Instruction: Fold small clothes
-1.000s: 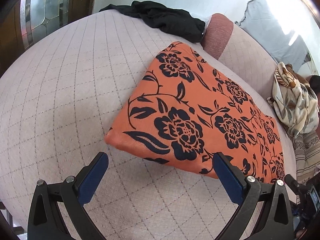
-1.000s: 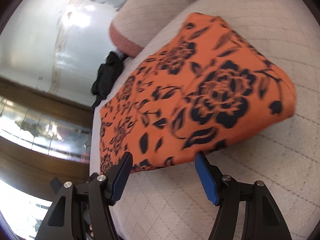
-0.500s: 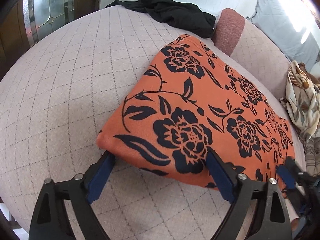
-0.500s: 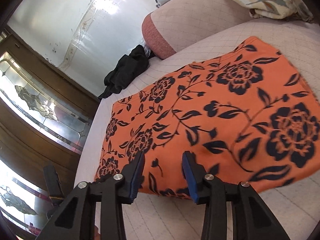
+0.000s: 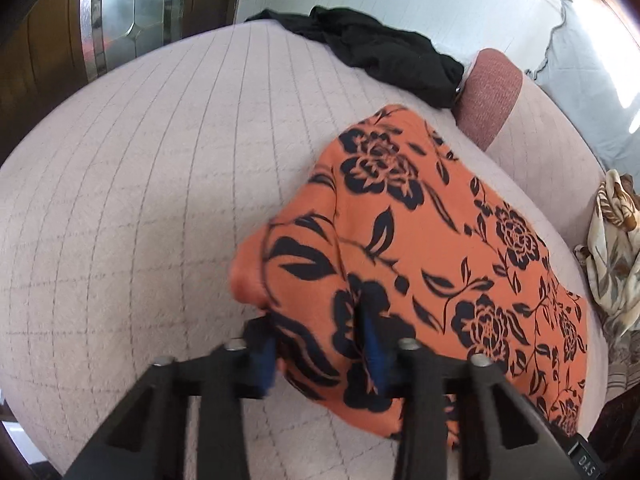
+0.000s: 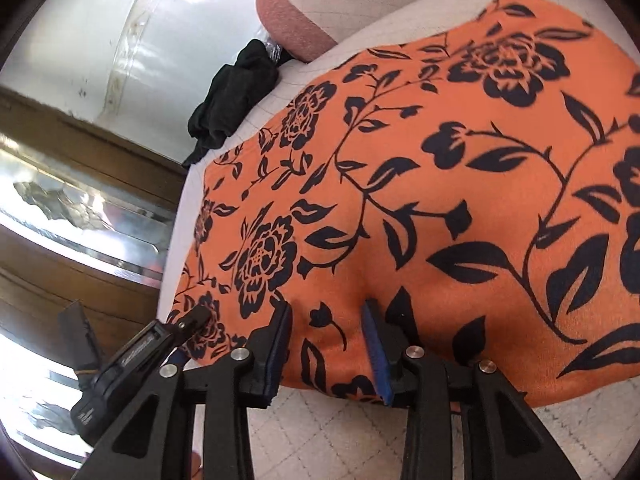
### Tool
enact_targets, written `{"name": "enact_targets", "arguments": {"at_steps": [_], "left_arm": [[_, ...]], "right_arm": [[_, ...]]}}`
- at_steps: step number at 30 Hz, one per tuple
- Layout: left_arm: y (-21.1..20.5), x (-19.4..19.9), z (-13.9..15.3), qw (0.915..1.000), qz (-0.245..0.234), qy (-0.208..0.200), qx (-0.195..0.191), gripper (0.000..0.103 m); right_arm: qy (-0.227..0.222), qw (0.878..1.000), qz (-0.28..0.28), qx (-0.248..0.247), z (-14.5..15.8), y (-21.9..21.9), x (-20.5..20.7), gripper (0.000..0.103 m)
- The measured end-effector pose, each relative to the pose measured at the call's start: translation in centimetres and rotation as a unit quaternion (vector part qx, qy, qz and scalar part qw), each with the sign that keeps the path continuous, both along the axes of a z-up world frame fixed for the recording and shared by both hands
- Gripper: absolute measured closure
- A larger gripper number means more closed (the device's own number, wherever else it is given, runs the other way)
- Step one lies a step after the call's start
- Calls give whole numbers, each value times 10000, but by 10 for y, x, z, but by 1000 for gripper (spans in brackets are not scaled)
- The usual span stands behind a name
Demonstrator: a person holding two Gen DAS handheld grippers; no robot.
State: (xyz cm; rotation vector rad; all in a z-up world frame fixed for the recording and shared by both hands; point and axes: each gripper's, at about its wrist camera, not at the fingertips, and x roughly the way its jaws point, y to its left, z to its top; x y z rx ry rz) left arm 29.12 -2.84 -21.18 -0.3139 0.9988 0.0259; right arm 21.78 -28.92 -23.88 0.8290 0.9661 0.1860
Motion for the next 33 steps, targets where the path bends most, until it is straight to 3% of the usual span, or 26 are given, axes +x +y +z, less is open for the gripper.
{"name": "enact_targets", "arguments": {"at_steps": [4, 7, 9, 10, 11, 14, 15, 16, 17, 20, 23, 26, 30, 33], "left_arm": [[-5, 0, 1, 9991, -166, -272, 275, 77], [-11, 4, 2, 9976, -315, -283, 541, 75], [-6, 7, -2, 9991, -211, -150, 332, 64], [-2, 9, -5, 9997, -162, -53, 146, 46], [1, 11, -9, 9999, -134, 52, -88, 35], [5, 14, -9, 9994, -111, 45, -311, 35], [6, 15, -9, 9993, -115, 38, -360, 38], [7, 15, -9, 9993, -89, 18, -356, 61], [9, 17, -9, 9995, -61, 0, -298, 73], [7, 16, -6, 9994, -112, -146, -292, 79], [-10, 5, 9, 9971, -361, -624, 233, 82], [-35, -12, 29, 9846, -844, -1352, 718, 83], [-71, -38, 45, 9553, -1624, -2141, 1235, 83], [-94, -52, 46, 9362, -2153, -2379, 1434, 84]], "right_arm": [[-48, 10000, 25, 49, -1, 1, -2, 63], [-83, 9999, 40, 94, -1, 0, -4, 63], [-98, 9998, 27, 166, -3, -5, -7, 63], [-105, 9997, 18, 198, -3, -6, -9, 63], [-113, 9997, 9, 221, -4, -9, -12, 63], [-140, 9997, -1, 209, -4, -11, -12, 63], [-151, 9997, -4, 187, -4, -10, -11, 63], [-158, 9997, -6, 167, -4, -10, -11, 63], [-165, 9998, -7, 150, -4, -9, -10, 62], [-169, 9997, 0, 146, -3, -6, -10, 62], [-161, 9996, -2, 214, -3, -6, -9, 62], [-118, 9994, -3, 328, -4, -9, -8, 63], [45, 9980, 43, 623, -3, -21, -6, 62], [29, 9969, 127, 777, 5, -34, 1, 50]]}}
